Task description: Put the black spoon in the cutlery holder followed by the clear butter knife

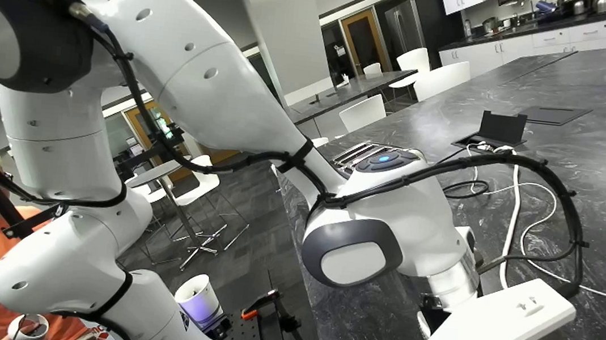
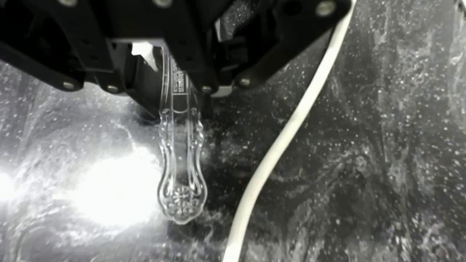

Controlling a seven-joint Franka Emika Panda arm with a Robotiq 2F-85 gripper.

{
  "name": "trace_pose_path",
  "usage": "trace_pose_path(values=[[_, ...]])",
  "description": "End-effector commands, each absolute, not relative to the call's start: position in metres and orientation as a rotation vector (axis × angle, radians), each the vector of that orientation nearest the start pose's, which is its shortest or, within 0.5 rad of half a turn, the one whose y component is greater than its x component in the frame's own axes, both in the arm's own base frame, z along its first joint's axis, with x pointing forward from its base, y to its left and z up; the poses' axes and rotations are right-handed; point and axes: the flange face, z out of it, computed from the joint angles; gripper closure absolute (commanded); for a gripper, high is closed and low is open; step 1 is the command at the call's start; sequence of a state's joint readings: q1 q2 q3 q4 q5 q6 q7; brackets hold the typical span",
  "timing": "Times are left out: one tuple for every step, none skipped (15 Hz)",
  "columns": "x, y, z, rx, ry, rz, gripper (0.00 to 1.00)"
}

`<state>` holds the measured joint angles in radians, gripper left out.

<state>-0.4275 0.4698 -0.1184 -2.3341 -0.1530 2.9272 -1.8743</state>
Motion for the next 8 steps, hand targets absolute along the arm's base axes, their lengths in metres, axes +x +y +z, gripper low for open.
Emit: trace_pose_path(values=[[0.42,-0.269,0.193,-2.433,-2.249,0.118,0.93],[0.414,-0.27,0.202,-2.43,-2.265,0.125,0.93],[0.407,-0.269,0.211,-2.415,-2.279,0.125,0.93],[0.401,-0.266,0.219,-2.392,-2.3,0.123,0.93],[0.395,-0.258,0.228,-2.364,-2.316,0.105,0.93],[0.39,-0.252,0.235,-2.351,-2.317,0.096,0.93],[0.384,-0.244,0.244,-2.347,-2.309,0.083,0.93],[0.379,-0.238,0.253,-2.347,-2.293,0.069,0.93]])
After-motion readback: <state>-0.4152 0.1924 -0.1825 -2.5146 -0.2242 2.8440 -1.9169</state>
